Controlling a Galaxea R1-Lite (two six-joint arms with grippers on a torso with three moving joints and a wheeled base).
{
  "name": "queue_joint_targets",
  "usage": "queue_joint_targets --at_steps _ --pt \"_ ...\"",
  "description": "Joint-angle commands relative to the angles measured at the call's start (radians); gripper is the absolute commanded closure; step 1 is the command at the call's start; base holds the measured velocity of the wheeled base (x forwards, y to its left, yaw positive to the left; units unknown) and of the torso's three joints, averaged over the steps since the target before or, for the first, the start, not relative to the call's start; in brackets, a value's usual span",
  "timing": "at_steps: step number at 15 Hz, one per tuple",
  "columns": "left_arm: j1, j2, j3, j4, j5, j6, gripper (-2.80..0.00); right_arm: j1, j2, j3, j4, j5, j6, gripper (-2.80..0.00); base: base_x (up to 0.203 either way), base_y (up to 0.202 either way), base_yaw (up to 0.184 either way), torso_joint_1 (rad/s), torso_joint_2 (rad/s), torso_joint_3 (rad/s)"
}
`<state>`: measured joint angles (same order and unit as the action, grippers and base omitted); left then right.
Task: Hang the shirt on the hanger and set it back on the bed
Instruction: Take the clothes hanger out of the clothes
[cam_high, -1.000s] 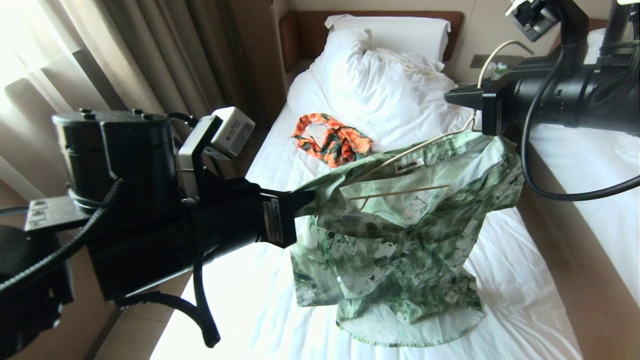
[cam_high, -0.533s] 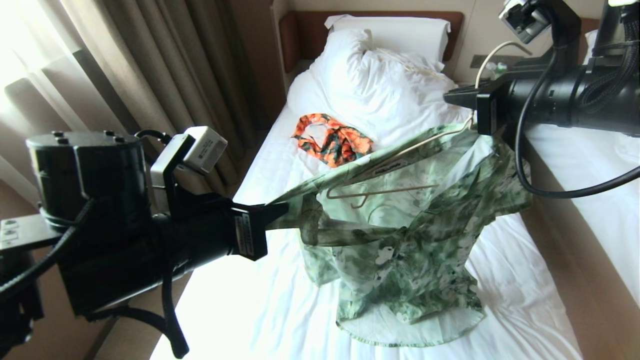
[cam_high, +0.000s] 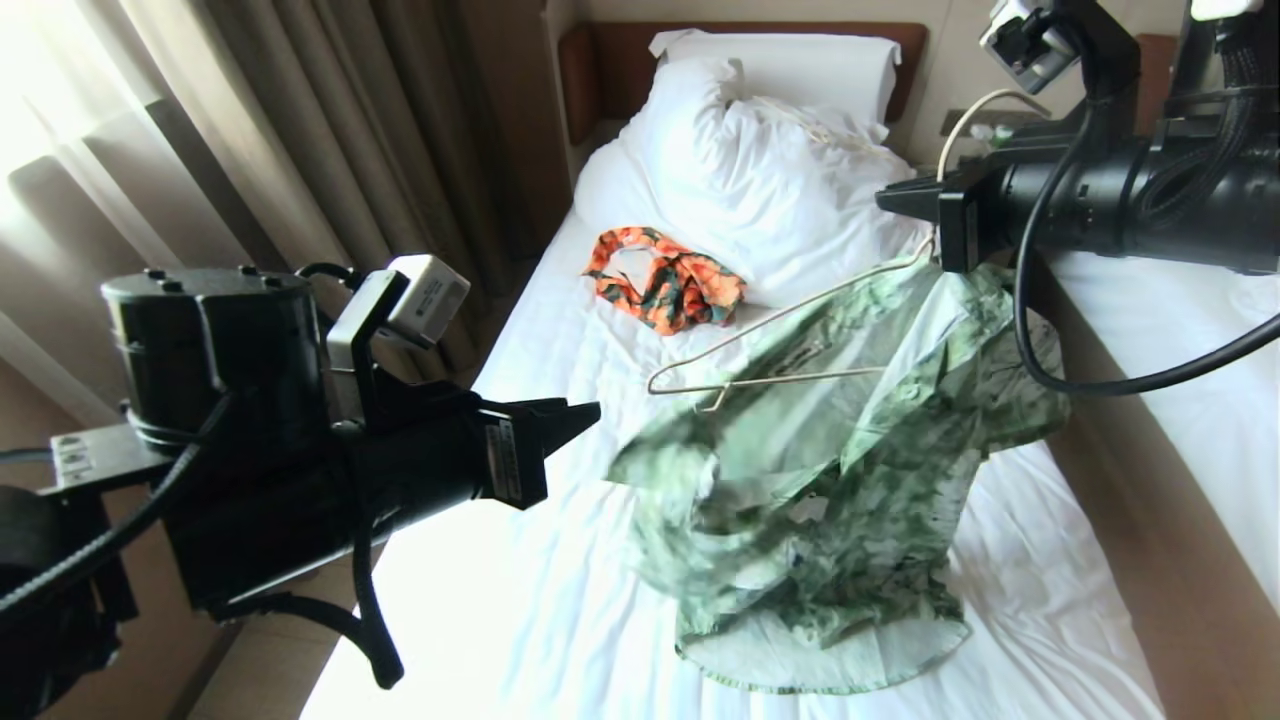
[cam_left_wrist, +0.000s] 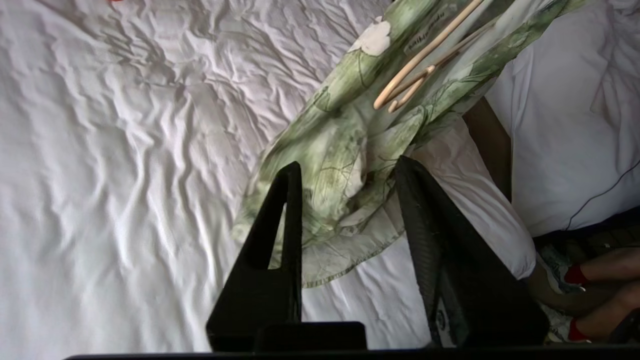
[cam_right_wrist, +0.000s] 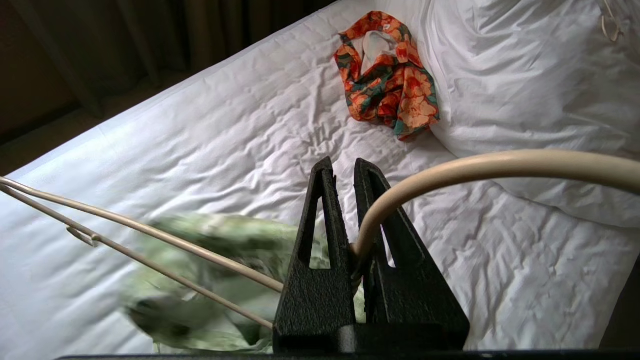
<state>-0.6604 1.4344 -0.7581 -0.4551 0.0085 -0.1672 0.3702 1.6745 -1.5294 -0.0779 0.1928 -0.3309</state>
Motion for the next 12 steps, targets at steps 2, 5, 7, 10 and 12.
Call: queue_joint_targets --at_steps 2,5,7,10,12 --pt "0.000 0.000 0.022 -0.004 0.001 -0.002 -2.80 0.003 0.016 0.005 -0.001 0.002 -0.002 0.00 0.000 0.000 0.000 0.000 0.00 0.000" --pt "0.026 -0.007 0.060 -0.023 0.002 -0.007 0.00 0.007 0.033 0.014 -0.002 0.002 -0.002 0.00 0.000 0.000 0.000 0.000 0.00 0.000" --pt "0.036 -0.028 0.082 -0.043 0.001 -0.006 0.00 0.007 0.036 0.015 -0.001 0.002 -0.002 0.00 0.000 0.000 0.000 0.000 0.00 0.000" --pt "0.036 -0.069 0.119 -0.043 0.004 -0.006 0.00 0.007 0.034 0.015 0.000 0.004 0.001 0.00 0.000 0.000 0.000 0.000 0.00 0.000" --pt "0.036 -0.077 0.143 -0.043 0.013 -0.008 0.00 0.006 0.034 0.025 0.000 0.004 0.006 0.00 0.000 0.000 0.000 0.000 0.00 0.000"
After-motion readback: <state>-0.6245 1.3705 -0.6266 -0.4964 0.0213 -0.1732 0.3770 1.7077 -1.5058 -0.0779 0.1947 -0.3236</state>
